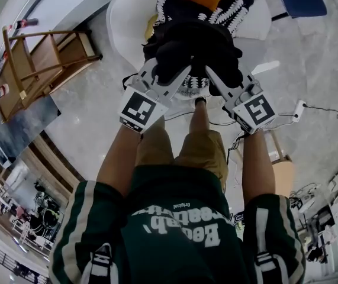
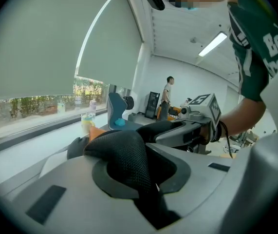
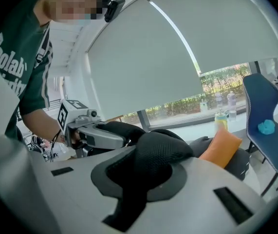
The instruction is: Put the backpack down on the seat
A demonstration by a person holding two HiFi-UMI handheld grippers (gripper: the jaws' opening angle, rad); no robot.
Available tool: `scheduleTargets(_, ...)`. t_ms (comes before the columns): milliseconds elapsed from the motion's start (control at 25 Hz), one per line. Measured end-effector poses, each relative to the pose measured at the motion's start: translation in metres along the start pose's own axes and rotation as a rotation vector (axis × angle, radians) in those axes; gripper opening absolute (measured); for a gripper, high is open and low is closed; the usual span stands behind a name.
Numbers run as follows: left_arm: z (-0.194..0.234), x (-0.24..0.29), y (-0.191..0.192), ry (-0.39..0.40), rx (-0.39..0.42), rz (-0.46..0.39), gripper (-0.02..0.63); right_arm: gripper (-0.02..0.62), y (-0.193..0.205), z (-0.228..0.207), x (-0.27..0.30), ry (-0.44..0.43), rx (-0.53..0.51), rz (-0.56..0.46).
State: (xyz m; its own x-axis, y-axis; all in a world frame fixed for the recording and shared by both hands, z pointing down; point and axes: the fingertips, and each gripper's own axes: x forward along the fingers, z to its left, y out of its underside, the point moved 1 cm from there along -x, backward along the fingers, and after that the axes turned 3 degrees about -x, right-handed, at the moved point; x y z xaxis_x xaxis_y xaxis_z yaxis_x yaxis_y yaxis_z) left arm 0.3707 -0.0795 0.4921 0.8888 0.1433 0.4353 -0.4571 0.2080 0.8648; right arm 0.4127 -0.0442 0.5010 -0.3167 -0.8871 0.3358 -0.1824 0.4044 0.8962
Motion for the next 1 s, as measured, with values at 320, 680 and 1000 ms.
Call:
scheduleTargets(320,0.045,0.053,0.049,-0.051,0.052,0.004,0.089,0.070,0.048,-0.044,0.040,0.076,0.014,0.026)
scheduleTargets(680,0.072,0.069,0.082,-0.146,0.032,0.073,0.262,0.248,0.084,-0.087,0.060,0.275,0.023,0.114)
scheduleTargets(1000,0.069,0.069,0.105,-0.179,-0.039,0.125,0.327,0.280,0.126,-0.093,0.027,0.399,0.138,0.179)
